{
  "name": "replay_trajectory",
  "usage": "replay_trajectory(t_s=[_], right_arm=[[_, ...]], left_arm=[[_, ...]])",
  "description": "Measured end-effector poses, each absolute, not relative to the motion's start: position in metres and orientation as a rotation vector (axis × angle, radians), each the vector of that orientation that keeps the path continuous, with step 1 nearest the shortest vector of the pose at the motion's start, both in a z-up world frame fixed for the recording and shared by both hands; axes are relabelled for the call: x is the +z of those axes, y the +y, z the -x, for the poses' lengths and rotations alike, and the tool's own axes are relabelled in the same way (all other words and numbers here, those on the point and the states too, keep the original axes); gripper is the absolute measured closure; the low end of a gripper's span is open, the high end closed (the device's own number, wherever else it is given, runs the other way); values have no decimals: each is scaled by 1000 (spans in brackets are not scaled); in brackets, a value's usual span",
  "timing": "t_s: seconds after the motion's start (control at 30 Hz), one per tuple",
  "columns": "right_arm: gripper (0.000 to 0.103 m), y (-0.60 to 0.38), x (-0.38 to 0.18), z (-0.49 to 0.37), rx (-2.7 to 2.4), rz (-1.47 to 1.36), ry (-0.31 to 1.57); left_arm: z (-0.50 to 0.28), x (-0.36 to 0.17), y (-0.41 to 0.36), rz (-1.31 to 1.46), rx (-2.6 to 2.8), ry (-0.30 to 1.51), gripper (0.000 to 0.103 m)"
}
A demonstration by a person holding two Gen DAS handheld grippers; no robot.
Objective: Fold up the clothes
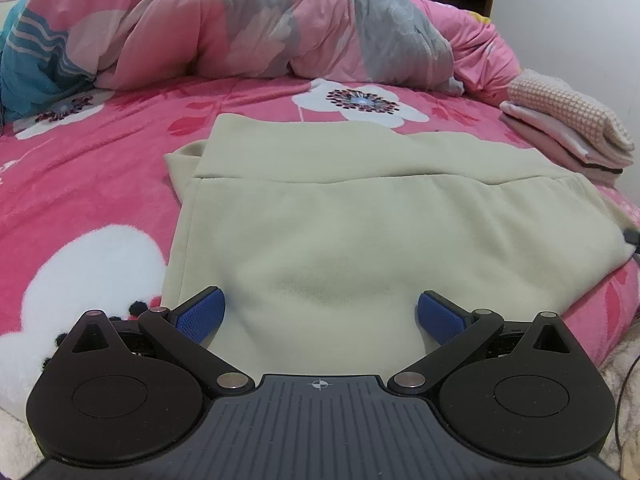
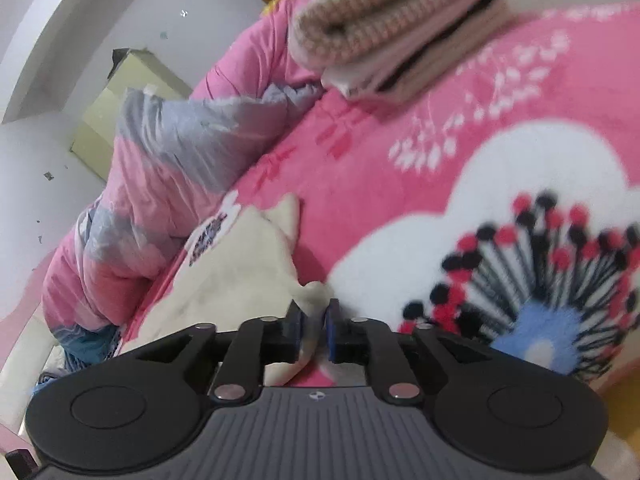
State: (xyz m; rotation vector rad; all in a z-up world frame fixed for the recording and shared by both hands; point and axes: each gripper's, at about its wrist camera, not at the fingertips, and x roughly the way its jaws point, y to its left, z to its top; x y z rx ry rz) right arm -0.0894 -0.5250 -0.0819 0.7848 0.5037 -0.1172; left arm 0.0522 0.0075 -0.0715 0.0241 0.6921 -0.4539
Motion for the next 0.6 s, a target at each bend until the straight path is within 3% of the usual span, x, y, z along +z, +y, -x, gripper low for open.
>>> replay_trajectory(t_s=[0.1,0.2,0.4,0.53,0.6], right_arm=[[73,-537,-68,110,-298,-745,488],[74,-523,-47,132,-421,-664,421],[75,-389,-7,86,31,-322,314],[76,-318,-24,57,224,-104,353],[77,-310,-61,30,151,-13,494]], left_arm=[[-52,-72,8,-22,-454,685,0],[-52,-72,8,-21,-457,681,0],[-52,-70,7,-27,-450,693,0],[-51,-69,7,-26,-441,696,0],[-51,-69,8,-26,-436,693,0]])
